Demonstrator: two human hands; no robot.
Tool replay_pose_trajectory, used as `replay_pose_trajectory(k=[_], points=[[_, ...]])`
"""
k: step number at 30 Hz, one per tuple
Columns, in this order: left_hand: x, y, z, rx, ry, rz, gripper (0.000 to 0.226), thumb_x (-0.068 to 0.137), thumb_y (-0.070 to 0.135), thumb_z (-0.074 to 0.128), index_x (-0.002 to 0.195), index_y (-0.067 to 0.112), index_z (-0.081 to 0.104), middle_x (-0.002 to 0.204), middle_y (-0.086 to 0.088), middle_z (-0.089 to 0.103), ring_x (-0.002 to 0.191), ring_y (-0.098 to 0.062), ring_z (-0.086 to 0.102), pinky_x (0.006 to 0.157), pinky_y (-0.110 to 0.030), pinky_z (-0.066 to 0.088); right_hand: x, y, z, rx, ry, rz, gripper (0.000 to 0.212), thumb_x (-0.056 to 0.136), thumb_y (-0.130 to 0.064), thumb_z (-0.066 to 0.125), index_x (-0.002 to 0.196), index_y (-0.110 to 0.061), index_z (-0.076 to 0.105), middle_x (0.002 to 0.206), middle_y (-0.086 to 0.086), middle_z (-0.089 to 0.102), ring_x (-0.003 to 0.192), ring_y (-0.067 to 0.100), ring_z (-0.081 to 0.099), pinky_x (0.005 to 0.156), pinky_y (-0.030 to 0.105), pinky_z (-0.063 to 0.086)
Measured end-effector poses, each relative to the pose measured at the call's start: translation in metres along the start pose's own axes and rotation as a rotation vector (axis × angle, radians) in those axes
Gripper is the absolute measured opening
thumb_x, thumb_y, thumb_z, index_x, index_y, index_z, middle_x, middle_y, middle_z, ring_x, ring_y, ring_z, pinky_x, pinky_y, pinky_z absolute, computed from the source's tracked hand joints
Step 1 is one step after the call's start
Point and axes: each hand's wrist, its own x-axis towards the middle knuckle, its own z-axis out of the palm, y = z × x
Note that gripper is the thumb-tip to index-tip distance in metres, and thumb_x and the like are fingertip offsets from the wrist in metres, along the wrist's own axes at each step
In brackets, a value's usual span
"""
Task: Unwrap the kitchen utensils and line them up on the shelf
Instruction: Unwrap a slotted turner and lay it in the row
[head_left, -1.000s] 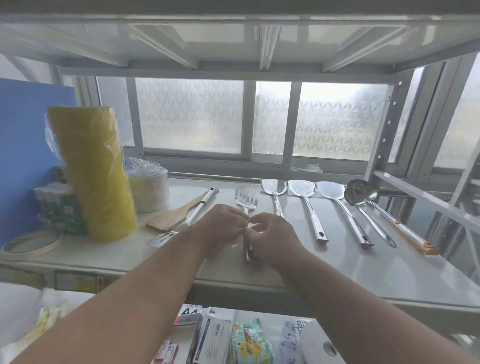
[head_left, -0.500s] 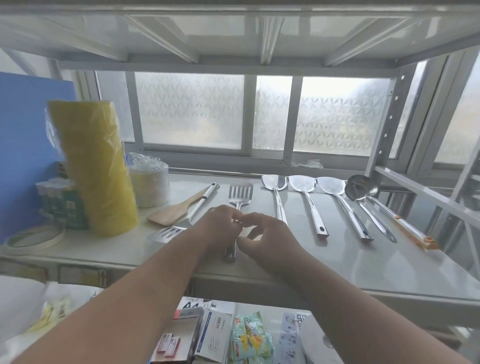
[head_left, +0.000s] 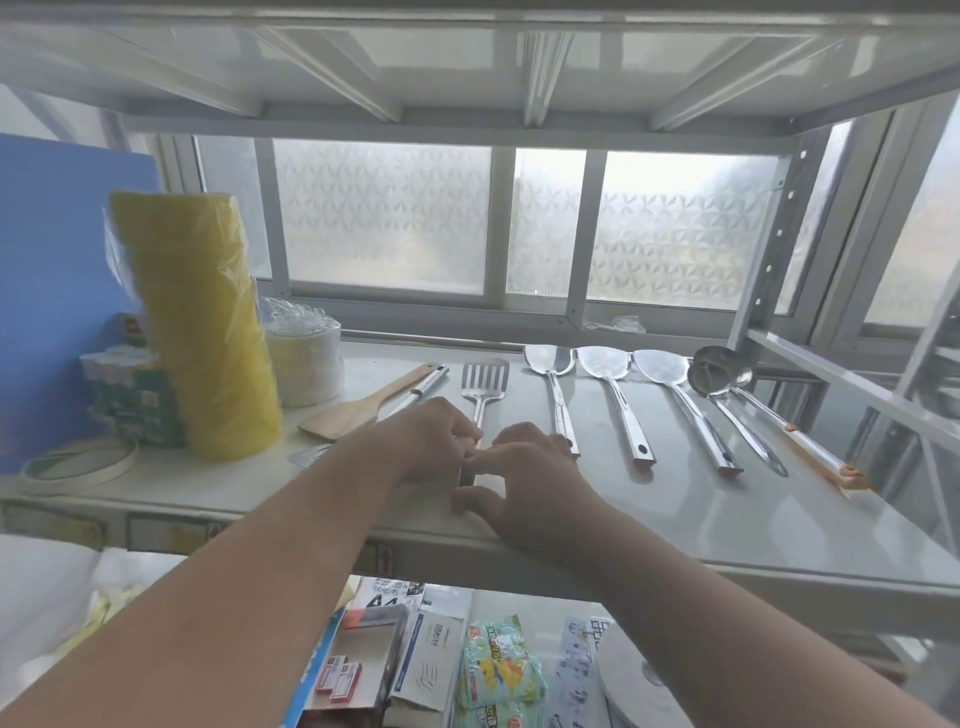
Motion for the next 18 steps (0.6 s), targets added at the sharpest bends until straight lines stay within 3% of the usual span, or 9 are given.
replay_pose_trajectory(k=[2,6,10,18], points=[[0.008,0.003,-0.001,0.002,-0.012,0.014,0.021,0.084,0.038,0.053,0.069,0.029,0.066,0.096,0.021,0.064,0.082,-0.011,0.061,0.082,-0.033,0.048,0.002,-0.001,-0.001,-0.066,0.019,-0.034,0.021,0.09,-0.056,0.059,0.103,-0.046,0.072,0.109,-0.006,0.066,0.128,0.01,0.038,0.105,0.043,0.027],[0.017,0.022,0.001,0.037,0.038,0.023,0.023,0.086,0.023,0.053,0.063,0.021,0.054,0.066,0.001,0.044,0.061,-0.021,0.041,0.059,-0.034,0.038,0.012,0.006,-0.003,-0.149,-0.003,-0.022,0.022,0.09,-0.053,0.055,0.1,-0.044,0.072,0.103,-0.007,0.065,0.124,0.015,0.04,0.108,0.044,0.025],[0.034,0.035,0.009,0.03,0.094,-0.01,0.023,0.078,0.012,0.049,0.057,0.019,0.042,0.06,0.0,0.037,0.063,-0.023,0.033,0.057,-0.035,0.032,0.024,0.015,-0.005,-0.223,-0.039,-0.011,0.023,0.094,-0.047,0.055,0.103,-0.038,0.074,0.103,-0.004,0.065,0.127,0.014,0.036,0.107,0.044,0.023],[0.063,0.039,0.014,0.012,0.169,-0.086,0.03,0.079,0.012,0.053,0.053,0.019,0.04,0.053,0.003,0.036,0.057,-0.023,0.033,0.053,-0.031,0.03,0.042,0.029,-0.004,-0.273,-0.066,-0.01,0.023,0.097,-0.039,0.05,0.1,-0.035,0.073,0.096,-0.006,0.066,0.123,0.017,0.035,0.102,0.042,0.02]])
